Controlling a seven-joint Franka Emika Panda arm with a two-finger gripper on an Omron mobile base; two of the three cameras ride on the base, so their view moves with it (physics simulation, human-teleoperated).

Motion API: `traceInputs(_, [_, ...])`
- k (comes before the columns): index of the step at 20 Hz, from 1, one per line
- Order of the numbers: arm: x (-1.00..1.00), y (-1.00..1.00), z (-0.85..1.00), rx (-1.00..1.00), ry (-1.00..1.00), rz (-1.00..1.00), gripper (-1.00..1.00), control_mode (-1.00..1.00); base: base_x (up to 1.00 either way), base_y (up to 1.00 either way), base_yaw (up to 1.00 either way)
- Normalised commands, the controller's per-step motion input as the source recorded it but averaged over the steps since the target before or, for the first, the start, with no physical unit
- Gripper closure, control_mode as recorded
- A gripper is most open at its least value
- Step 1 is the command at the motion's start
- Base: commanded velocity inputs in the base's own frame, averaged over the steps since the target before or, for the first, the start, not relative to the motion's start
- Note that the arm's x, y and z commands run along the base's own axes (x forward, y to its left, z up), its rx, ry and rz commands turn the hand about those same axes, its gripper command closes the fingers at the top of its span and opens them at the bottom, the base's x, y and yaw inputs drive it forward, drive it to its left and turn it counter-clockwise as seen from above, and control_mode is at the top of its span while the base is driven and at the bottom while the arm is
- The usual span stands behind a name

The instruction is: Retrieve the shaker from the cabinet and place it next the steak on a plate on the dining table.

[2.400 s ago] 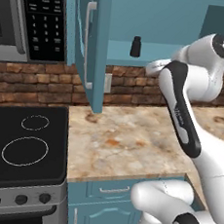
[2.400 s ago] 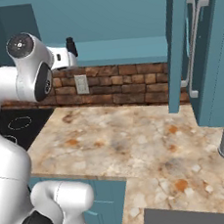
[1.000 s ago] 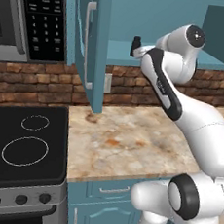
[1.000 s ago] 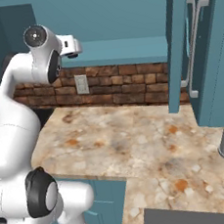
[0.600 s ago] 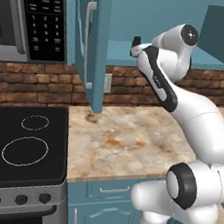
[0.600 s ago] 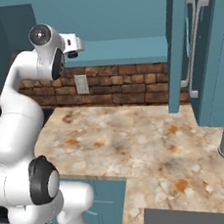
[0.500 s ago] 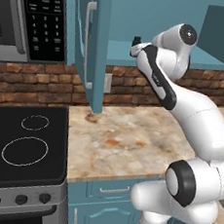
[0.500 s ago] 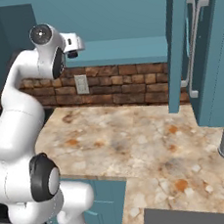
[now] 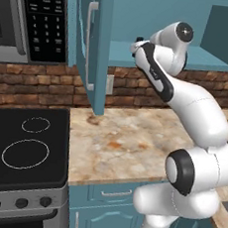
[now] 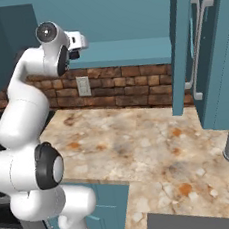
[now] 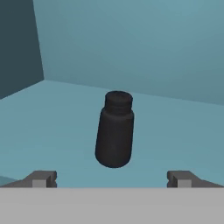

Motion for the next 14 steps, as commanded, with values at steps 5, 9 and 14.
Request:
traceInputs(5, [0.28, 0.0, 0.0, 0.0, 0.0, 0.0, -1.0, -1.0, 0.0, 0.0, 0.0])
traceInputs(9, [0.25, 0.0, 0.0, 0.0, 0.0, 0.0, -1.0, -1.0, 0.0, 0.0, 0.0])
traceInputs(14, [0.24, 0.0, 0.0, 0.0, 0.0, 0.0, -1.0, -1.0, 0.0, 0.0, 0.0])
